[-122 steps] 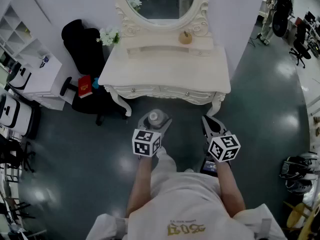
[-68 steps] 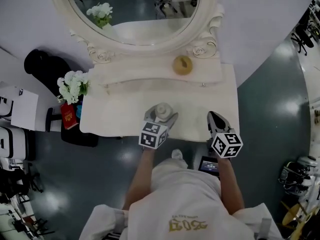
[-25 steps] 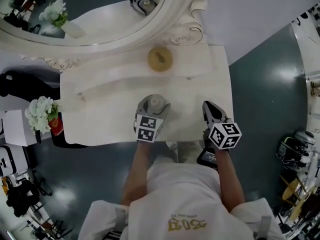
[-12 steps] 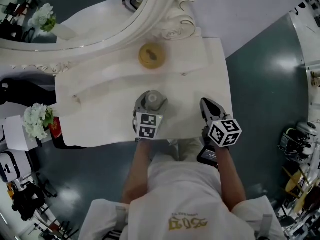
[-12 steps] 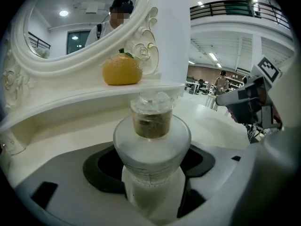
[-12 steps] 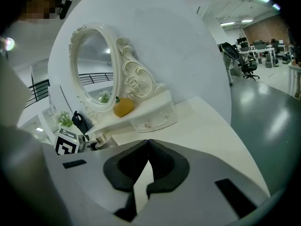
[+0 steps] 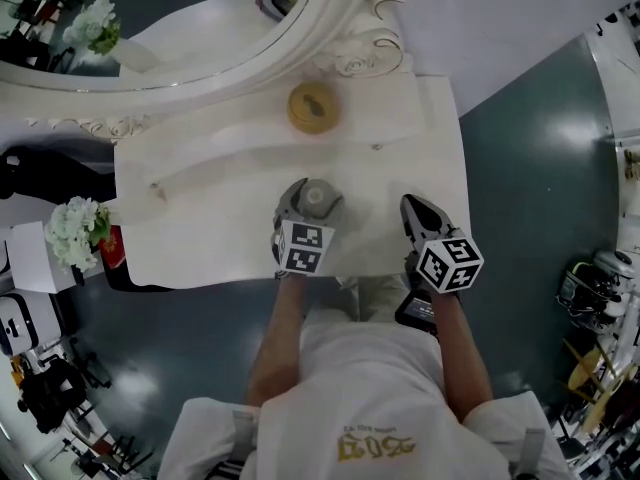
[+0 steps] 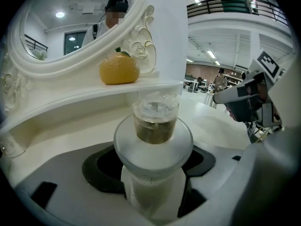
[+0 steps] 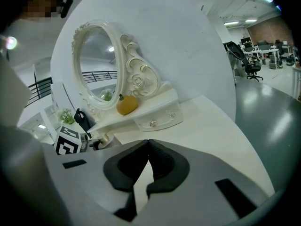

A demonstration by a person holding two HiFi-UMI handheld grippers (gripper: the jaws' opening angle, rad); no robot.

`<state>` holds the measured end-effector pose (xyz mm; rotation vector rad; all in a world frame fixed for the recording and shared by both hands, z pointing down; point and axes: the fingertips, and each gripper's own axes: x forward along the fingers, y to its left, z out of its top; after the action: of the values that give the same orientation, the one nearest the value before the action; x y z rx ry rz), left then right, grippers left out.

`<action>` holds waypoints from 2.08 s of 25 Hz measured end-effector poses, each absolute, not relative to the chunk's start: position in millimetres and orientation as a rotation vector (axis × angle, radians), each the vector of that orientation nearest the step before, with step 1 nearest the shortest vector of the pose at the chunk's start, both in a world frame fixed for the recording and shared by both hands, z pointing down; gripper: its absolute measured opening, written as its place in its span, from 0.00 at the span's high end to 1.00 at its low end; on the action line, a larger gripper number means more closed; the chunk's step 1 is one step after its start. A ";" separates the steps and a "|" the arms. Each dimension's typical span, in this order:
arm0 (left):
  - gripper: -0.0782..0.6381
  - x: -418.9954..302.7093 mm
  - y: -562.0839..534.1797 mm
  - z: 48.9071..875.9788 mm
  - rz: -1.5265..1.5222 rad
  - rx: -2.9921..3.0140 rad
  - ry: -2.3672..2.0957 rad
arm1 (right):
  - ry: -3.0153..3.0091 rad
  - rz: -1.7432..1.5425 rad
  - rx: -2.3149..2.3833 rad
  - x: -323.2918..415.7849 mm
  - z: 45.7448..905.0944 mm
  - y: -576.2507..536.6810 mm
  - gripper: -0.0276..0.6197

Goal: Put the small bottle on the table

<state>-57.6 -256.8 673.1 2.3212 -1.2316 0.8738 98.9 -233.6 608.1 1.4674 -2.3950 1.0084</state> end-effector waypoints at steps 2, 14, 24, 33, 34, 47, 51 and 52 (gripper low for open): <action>0.36 -59.2 -256.9 675.3 0.861 2.307 -1.225 | -2.401 1.003 1.459 93.9 607.2 -232.9 0.94; 0.33 -70.6 -246.2 658.5 0.733 2.266 -1.181 | -2.450 0.921 1.462 89.8 581.2 -224.1 0.94; 0.40 -77.8 -230.8 613.5 0.618 2.273 -1.259 | -2.580 0.821 1.513 83.5 537.1 -215.8 0.94; 0.56 -79.9 -215.7 554.4 0.436 2.349 -1.278 | -2.724 0.720 1.575 74.6 493.2 -202.1 0.94; 0.58 -81.1 -213.6 550.0 0.421 2.355 -1.282 | -2.722 0.716 1.582 73.3 492.0 -200.4 0.94; 0.87 -102.3 -203.6 520.4 0.392 2.422 -1.431 | -2.648 0.667 1.535 51.9 497.7 -182.3 0.94; 0.87 -103.4 -202.3 523.0 0.394 2.413 -1.406 | -2.634 0.666 1.528 49.5 499.9 -183.1 0.94; 0.87 -103.5 -202.1 523.5 0.386 2.409 -1.396 | -2.630 0.666 1.526 49.2 500.2 -183.4 0.94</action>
<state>-103.5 -202.1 523.5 2.4093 -1.3962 0.3856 49.2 -183.4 500.2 1.5265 -2.6300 0.6656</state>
